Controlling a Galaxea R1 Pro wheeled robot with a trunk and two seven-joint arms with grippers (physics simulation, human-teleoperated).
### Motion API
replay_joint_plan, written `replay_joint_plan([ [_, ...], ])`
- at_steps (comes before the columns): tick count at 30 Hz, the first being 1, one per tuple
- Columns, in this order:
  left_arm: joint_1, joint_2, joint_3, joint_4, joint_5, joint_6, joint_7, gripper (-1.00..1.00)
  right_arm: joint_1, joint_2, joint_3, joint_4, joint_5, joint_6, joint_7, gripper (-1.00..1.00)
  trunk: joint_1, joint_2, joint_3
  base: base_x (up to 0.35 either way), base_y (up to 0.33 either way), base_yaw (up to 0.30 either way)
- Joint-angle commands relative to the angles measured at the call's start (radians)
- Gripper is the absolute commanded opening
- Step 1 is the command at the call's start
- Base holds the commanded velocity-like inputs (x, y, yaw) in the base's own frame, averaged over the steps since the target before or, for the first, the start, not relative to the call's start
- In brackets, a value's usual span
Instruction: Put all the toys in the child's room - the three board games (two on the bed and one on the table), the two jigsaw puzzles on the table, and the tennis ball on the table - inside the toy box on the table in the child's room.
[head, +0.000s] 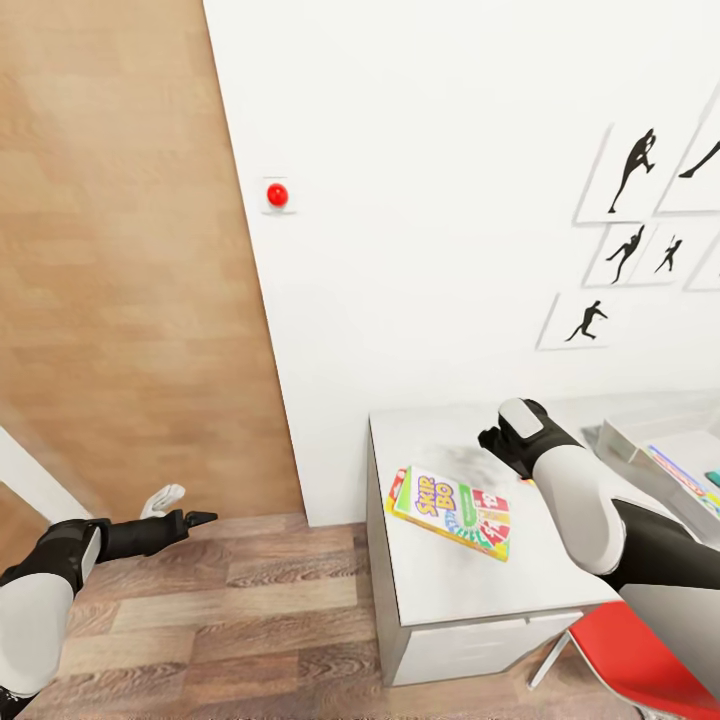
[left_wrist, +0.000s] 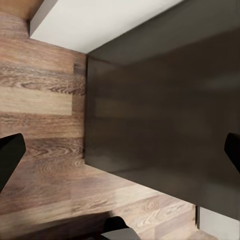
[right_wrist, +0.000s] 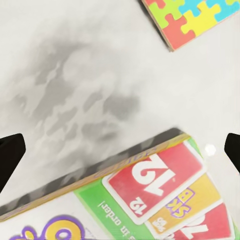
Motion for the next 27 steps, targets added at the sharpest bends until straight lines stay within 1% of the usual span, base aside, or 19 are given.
replay_joint_plan([
  [1,-0.002,0.000,0.009,-0.001,-0.009,0.007,-0.010,1.00,0.000,-0.003,0.002,-0.002,-0.007,0.004,-0.006,1.00,0.001,-0.002,-0.004,0.000,0.000,0.000],
  [5,-0.002,0.002,0.009,-0.001,-0.002,0.008,-0.024,1.00,0.000,-0.007,0.001,-0.001,-0.008,0.004,-0.006,1.00,0.001,-0.002,-0.010,0.000,0.000,0.000],
  [8,-0.002,0.003,0.008,-0.001,0.024,0.009,-0.050,1.00,0.000,-0.008,0.000,-0.001,-0.008,0.004,-0.008,1.00,0.001,-0.002,-0.015,0.000,0.000,0.000],
  [9,-0.002,0.004,0.008,-0.002,0.043,0.010,-0.064,1.00,0.000,-0.008,0.000,-0.001,-0.009,0.004,-0.008,1.00,0.001,-0.002,-0.017,0.000,0.000,0.000],
  [11,-0.002,0.005,0.008,-0.002,0.064,0.012,-0.076,1.00,0.000,-0.008,0.000,-0.001,-0.009,0.004,-0.009,1.00,0.001,-0.002,-0.020,0.000,0.000,0.000],
  [12,-0.002,0.005,0.007,-0.002,0.084,0.014,-0.084,1.00,0.000,-0.008,0.000,0.000,-0.009,0.004,-0.009,1.00,0.001,-0.002,-0.022,0.000,0.000,0.000],
  [16,-0.002,0.009,0.006,-0.002,0.116,0.017,-0.094,1.00,0.000,-0.008,0.000,-0.001,-0.009,0.004,-0.010,1.00,0.001,-0.002,-0.028,0.000,0.000,0.000],
  [20,-0.002,0.019,0.007,-0.002,0.125,0.017,-0.098,1.00,0.000,-0.007,-0.001,-0.001,-0.009,0.003,-0.010,1.00,0.001,-0.002,-0.035,0.000,0.000,0.000],
  [27,-0.002,0.022,0.007,-0.002,0.127,0.016,-0.098,1.00,0.001,-0.008,-0.012,-0.001,-0.017,0.003,-0.010,1.00,0.001,-0.002,-0.046,0.000,0.000,0.000],
])
